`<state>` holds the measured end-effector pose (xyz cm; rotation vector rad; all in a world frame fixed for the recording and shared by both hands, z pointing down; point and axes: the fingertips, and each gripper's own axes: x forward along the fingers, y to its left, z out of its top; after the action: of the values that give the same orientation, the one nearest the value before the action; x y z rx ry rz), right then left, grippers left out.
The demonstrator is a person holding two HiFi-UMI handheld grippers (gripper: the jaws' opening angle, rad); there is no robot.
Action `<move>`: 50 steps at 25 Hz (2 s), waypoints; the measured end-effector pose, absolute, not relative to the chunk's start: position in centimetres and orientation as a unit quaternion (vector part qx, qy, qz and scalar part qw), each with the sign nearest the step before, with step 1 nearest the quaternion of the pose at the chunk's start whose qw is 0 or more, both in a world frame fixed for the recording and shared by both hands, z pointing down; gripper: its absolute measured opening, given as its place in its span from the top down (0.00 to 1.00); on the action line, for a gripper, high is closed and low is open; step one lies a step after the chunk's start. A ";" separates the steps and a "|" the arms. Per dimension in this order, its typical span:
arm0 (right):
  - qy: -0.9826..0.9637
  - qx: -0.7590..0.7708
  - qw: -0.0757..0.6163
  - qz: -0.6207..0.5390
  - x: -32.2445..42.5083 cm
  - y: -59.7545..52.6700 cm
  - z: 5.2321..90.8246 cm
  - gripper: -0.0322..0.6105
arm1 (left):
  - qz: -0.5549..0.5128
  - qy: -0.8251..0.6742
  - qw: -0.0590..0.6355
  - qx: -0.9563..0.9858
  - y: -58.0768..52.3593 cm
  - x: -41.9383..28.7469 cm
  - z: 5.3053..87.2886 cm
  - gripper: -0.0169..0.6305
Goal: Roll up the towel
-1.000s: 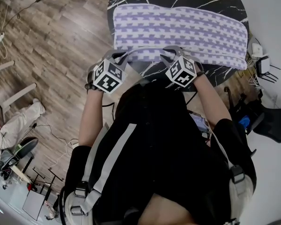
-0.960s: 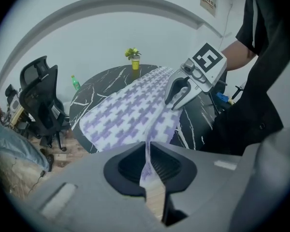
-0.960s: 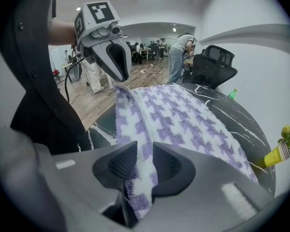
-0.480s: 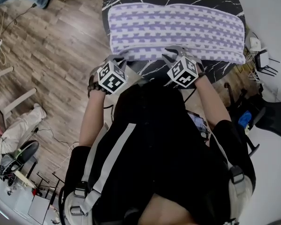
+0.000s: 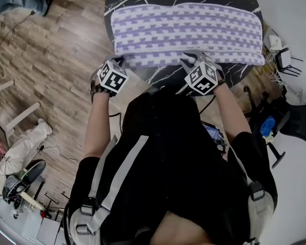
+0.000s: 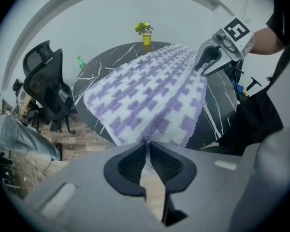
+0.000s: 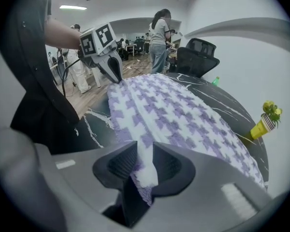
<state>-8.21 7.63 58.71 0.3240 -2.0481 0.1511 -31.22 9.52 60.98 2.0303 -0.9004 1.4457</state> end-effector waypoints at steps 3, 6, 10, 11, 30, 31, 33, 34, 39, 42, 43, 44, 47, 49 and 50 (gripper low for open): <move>-0.841 0.137 0.518 0.076 -7.8 7.6 59.9 0.78 | 0.521 -0.340 0.255 0.740 9.6 -31.4 61.8 0.92; -0.836 0.136 0.524 0.091 -7.7 7.7 61.0 0.79 | 0.518 -0.346 0.260 0.738 9.6 -31.4 61.8 0.92; -0.843 0.145 0.511 0.086 -7.6 7.6 60.2 0.79 | 0.512 -0.363 0.235 0.742 8.9 -30.9 59.8 0.89; -0.846 0.147 0.506 0.079 -7.5 7.6 59.9 0.79 | 0.503 -0.370 0.224 0.749 8.6 -30.5 58.8 0.89; -0.811 0.196 0.552 0.018 10.0 6.5 58.6 0.76 | 0.519 -0.251 0.164 0.800 11.6 -18.1 59.2 0.77; -0.808 0.186 0.560 0.013 11.0 6.3 58.9 0.75 | 0.528 -0.255 0.161 0.794 11.7 -18.4 59.5 0.75; -0.805 0.161 0.571 0.010 12.4 6.3 59.6 0.74 | 0.548 -0.262 0.153 0.779 11.8 -19.0 60.2 0.71; -0.804 0.146 0.576 0.006 12.7 6.3 59.9 0.73 | 0.560 -0.262 0.151 0.771 12.0 -19.4 60.6 0.70; -0.801 0.078 0.593 -0.030 11.5 6.8 60.9 0.73 | 0.578 -0.267 0.163 0.753 12.9 -21.6 61.4 0.69; -0.808 0.058 0.586 -0.008 11.6 6.7 61.1 0.70 | 0.575 -0.264 0.180 0.753 12.9 -21.6 61.6 0.69; -0.811 0.052 0.583 0.002 12.0 6.6 61.1 0.70 | 0.575 -0.260 0.184 0.753 12.9 -21.3 61.5 0.69; -0.812 0.045 0.581 0.011 12.5 6.4 61.1 0.70 | 0.577 -0.256 0.187 0.752 12.8 -21.1 61.4 0.69; -0.811 0.024 0.584 0.019 13.0 6.4 61.0 0.70 | 0.579 -0.253 0.190 0.752 13.0 -21.5 61.2 0.69; -0.808 0.015 0.589 0.021 12.9 6.3 60.9 0.71 | 0.575 -0.250 0.190 0.755 13.1 -21.8 61.3 0.69; -0.806 0.012 0.592 0.023 12.8 6.1 60.9 0.71 | 0.575 -0.245 0.190 0.757 13.0 -21.9 61.4 0.69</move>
<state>12.85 6.14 60.93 0.0273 -1.8748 0.0537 -21.87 12.97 61.38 2.1285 -0.6898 1.6154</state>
